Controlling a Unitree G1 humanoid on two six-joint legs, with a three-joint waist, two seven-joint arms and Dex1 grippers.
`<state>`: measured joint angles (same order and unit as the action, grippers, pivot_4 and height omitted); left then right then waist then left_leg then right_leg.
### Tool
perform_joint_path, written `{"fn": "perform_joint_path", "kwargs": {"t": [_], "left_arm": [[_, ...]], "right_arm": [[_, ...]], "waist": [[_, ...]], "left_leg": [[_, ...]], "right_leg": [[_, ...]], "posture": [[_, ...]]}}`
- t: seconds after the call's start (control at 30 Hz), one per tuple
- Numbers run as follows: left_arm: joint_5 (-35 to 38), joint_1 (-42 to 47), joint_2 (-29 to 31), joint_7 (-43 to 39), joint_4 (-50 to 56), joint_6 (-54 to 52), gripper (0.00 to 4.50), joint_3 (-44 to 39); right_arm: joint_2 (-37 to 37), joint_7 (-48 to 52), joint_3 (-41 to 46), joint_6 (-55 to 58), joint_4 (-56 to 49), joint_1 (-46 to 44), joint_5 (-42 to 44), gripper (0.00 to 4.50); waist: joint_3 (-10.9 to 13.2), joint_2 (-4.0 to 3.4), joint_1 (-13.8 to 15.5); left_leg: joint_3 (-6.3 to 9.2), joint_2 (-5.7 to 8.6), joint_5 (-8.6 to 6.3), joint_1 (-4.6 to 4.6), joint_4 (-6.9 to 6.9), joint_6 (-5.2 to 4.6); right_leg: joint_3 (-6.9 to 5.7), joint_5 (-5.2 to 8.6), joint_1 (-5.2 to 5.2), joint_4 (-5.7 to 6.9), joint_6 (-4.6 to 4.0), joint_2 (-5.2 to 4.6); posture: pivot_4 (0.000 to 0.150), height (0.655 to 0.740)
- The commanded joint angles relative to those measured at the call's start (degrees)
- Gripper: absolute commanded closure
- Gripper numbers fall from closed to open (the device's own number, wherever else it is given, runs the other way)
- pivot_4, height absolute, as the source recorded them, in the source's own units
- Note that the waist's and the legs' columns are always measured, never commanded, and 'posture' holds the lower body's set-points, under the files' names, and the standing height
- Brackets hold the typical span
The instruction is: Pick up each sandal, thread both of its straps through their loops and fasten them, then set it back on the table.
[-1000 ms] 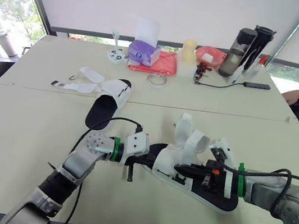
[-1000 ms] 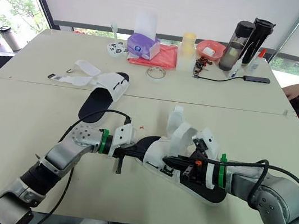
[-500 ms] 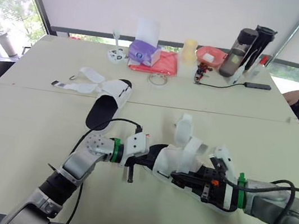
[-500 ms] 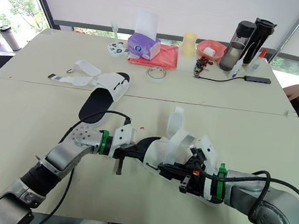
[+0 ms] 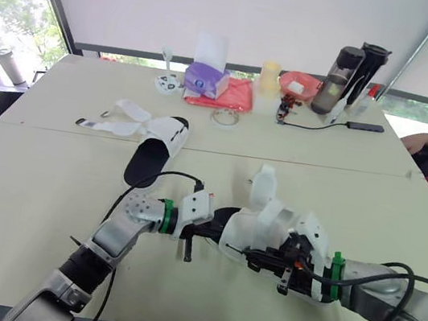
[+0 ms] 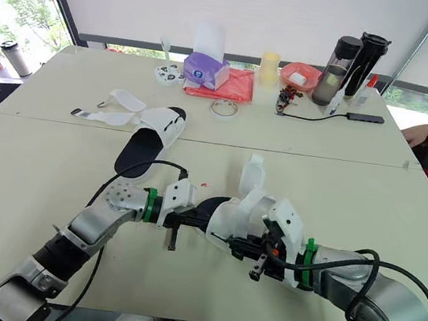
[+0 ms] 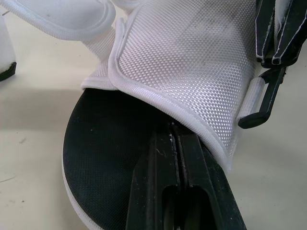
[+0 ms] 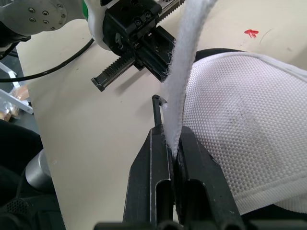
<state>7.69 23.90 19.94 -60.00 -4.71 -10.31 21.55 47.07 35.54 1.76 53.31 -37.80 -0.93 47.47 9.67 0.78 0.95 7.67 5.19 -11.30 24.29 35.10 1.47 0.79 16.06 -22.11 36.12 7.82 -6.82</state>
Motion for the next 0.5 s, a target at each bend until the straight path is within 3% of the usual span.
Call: {"fn": "perform_joint_path", "kwargs": {"t": [0.03,0.13,0.37,0.5], "left_arm": [[-1.9,-1.0,0.2,0.2,-2.2,-0.4,4.50,1.9],[-2.0,-0.9,0.1,0.2,-2.6,0.0,4.50,2.0],[-2.1,-0.9,0.2,-0.1,-3.1,0.5,4.50,2.2],[-2.0,-1.1,0.3,-0.2,-3.1,0.4,4.50,2.2]], "right_arm": [[-1.8,0.7,2.5,-0.4,0.9,1.1,2.3,4.45],[-3.2,0.4,3.7,-0.3,1.1,1.5,3.5,3.61],[-4.0,-0.1,7.5,-3.0,-0.1,3.9,4.0,0.23],[-2.6,-0.2,16.4,1.2,-0.8,7.2,17.0,0.05]], "waist": [[0.0,0.00,0.0],[0.0,-0.02,0.0],[0.0,-0.02,0.0],[0.0,-0.01,0.1]], "left_leg": [[0.00,0.00,0.00,0.00,-0.01,-0.01],[0.00,0.02,-0.01,0.04,-0.01,-0.02],[-0.01,0.02,-0.01,0.03,0.03,-0.02],[0.00,0.02,-0.01,0.05,0.02,-0.02]], "right_leg": [[0.00,0.00,0.00,-0.02,0.01,0.00],[0.00,-0.01,-0.02,-0.01,0.01,0.00],[0.00,-0.02,-0.03,-0.01,0.02,0.00],[0.01,-0.02,0.00,-0.01,0.02,-0.01]], "posture": [[0.150,0.7400],[0.150,0.7400],[0.150,0.7400],[0.150,0.7400]]}}
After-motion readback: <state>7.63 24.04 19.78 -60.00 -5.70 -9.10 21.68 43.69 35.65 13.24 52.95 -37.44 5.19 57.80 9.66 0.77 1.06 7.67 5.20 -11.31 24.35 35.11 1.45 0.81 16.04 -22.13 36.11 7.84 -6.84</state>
